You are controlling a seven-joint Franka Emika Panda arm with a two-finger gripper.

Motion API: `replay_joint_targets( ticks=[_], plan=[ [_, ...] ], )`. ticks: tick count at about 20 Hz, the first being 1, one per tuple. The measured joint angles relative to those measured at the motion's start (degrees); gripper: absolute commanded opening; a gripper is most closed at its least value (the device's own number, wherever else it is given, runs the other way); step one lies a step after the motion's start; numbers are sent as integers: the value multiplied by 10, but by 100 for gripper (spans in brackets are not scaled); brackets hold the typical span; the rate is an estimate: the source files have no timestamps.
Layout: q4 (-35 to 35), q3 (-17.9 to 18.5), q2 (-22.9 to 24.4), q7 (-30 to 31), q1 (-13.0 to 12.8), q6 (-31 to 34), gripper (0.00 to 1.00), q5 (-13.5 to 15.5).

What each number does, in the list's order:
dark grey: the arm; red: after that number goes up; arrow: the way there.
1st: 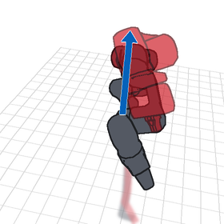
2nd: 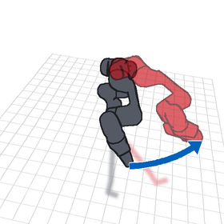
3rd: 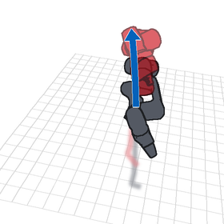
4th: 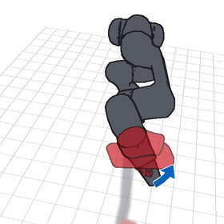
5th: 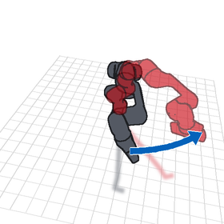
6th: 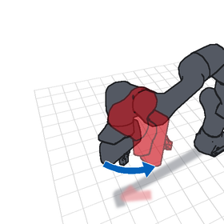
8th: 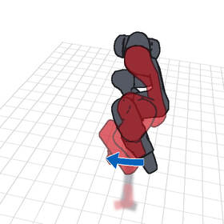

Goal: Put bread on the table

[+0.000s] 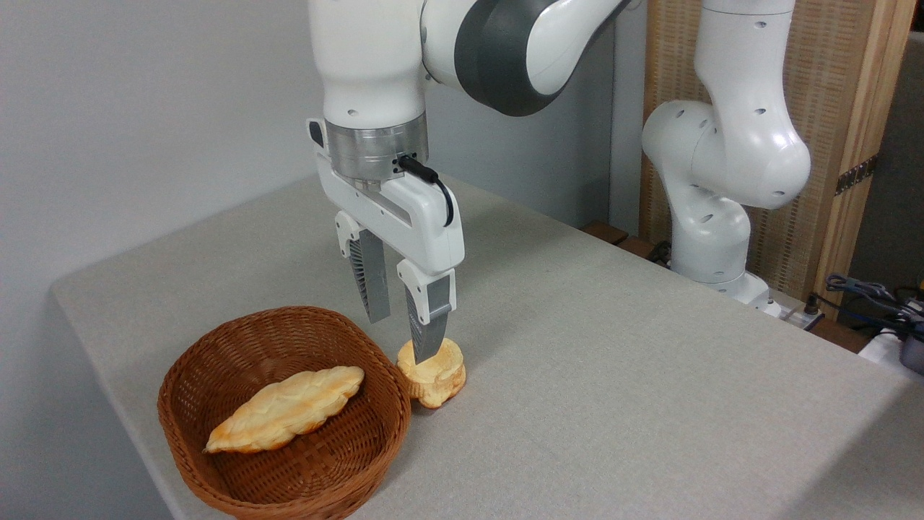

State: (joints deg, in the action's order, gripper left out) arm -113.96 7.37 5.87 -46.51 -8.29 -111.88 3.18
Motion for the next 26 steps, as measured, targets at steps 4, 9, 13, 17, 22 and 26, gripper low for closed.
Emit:
replay_joint_targets(
  ticks=[4,9,13,17,22,26],
  plan=[
    [0,0,0,0,0,0,100,0],
    [0,0,0,0,0,0,100,0],
    [0,0,0,0,0,0,100,0],
    [2,0,0,0,0,-2,100,6],
    [2,0,-10,61,1,-55,100,53],
    [2,-7,-38,168,-5,-119,100,54]
  ],
)
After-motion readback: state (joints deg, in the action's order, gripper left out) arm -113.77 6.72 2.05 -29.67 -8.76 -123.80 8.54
